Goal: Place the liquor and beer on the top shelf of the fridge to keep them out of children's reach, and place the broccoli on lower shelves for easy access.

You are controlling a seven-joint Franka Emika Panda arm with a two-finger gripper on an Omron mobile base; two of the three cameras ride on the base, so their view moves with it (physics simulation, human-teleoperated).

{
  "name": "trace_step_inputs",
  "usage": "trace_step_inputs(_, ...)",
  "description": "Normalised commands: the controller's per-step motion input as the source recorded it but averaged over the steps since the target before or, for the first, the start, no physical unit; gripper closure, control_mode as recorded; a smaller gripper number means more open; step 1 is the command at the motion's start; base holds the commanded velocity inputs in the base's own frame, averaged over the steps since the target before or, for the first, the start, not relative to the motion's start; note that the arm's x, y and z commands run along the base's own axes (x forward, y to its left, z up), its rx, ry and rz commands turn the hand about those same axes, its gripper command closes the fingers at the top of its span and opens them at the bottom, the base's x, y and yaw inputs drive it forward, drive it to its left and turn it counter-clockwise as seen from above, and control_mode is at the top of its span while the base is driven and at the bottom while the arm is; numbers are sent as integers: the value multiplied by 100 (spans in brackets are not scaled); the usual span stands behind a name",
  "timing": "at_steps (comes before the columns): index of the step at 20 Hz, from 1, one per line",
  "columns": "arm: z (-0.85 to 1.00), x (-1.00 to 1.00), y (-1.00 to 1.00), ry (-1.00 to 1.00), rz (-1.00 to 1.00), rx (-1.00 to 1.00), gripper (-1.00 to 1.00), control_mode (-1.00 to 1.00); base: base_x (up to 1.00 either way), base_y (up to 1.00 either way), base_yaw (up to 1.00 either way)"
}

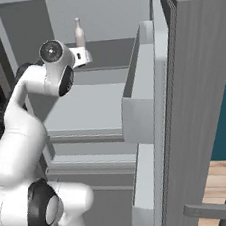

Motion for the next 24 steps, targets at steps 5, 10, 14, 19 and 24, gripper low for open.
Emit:
trace_step_inputs(5,0,-85,-3,28,-1,-5,-100,-100,0,0,0)
trace_step_inputs(10,-3,-68,2,10,-4,-6,-100,-100,0,0,0)
trace_step_inputs(14,-10,-80,0,0,0,-1,-100,-100,0,0,0)
trace_step_inputs(19,-5,-74,0,0,0,0,-100,-100,0,0,0)
trace_step_inputs(24,0,0,0,0,0,0,-100,100,-84,23,0)
